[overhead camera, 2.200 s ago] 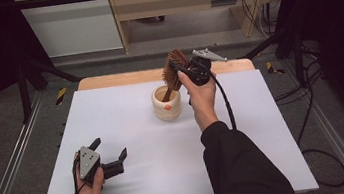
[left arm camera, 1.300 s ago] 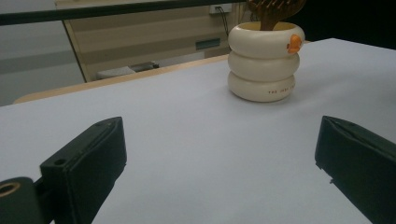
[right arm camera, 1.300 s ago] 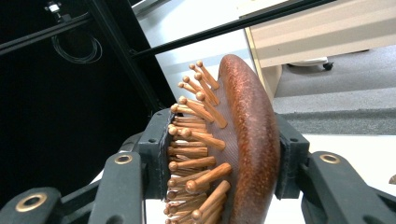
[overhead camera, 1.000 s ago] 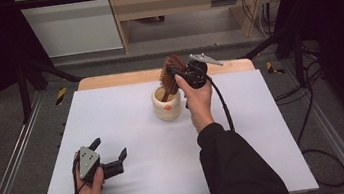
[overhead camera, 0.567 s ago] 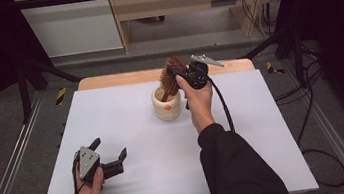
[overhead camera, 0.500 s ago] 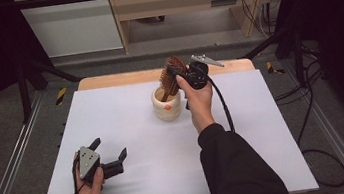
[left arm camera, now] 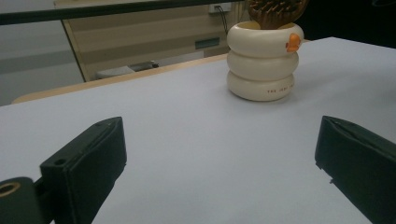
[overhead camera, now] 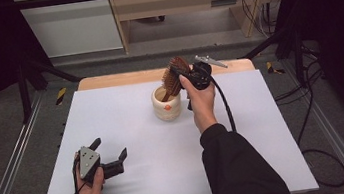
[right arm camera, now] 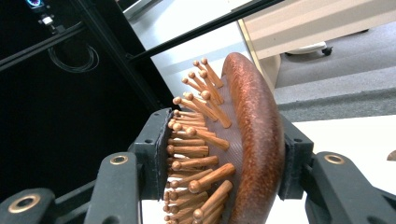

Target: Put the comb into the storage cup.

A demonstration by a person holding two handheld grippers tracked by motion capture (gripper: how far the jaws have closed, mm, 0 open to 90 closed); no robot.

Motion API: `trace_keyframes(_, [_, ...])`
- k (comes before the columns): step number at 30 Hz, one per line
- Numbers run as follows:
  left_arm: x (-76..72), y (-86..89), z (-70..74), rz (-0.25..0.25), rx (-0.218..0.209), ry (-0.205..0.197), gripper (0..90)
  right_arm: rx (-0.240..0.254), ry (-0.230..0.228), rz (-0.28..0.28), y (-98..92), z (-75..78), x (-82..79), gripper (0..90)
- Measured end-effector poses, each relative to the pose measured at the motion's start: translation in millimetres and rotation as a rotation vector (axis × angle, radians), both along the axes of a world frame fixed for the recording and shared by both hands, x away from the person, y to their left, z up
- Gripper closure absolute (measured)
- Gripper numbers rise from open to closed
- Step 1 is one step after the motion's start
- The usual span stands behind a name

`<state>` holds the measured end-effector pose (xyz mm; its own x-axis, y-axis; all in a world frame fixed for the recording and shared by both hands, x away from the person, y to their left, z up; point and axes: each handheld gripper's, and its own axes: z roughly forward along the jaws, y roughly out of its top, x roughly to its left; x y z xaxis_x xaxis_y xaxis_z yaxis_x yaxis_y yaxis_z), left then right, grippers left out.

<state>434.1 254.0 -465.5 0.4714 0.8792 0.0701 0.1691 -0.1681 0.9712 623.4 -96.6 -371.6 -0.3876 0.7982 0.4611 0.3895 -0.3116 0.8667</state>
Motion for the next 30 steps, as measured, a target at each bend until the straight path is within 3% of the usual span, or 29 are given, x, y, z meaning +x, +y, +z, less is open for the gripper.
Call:
trace_keyframes(19, [0.1, -0.1, -0.2, -0.001, -0.001, 0.003, 2.1, 0.002, 0.015, -0.003, -6.1, -4.3, 2.8, 44.1])
trace_keyframes(30, [-0.1, 0.7, 0.2, 0.003, -0.006, -0.002, 2.1, 0.005, 0.031, 0.005, -5.5, -5.5, 3.4, 36.8])
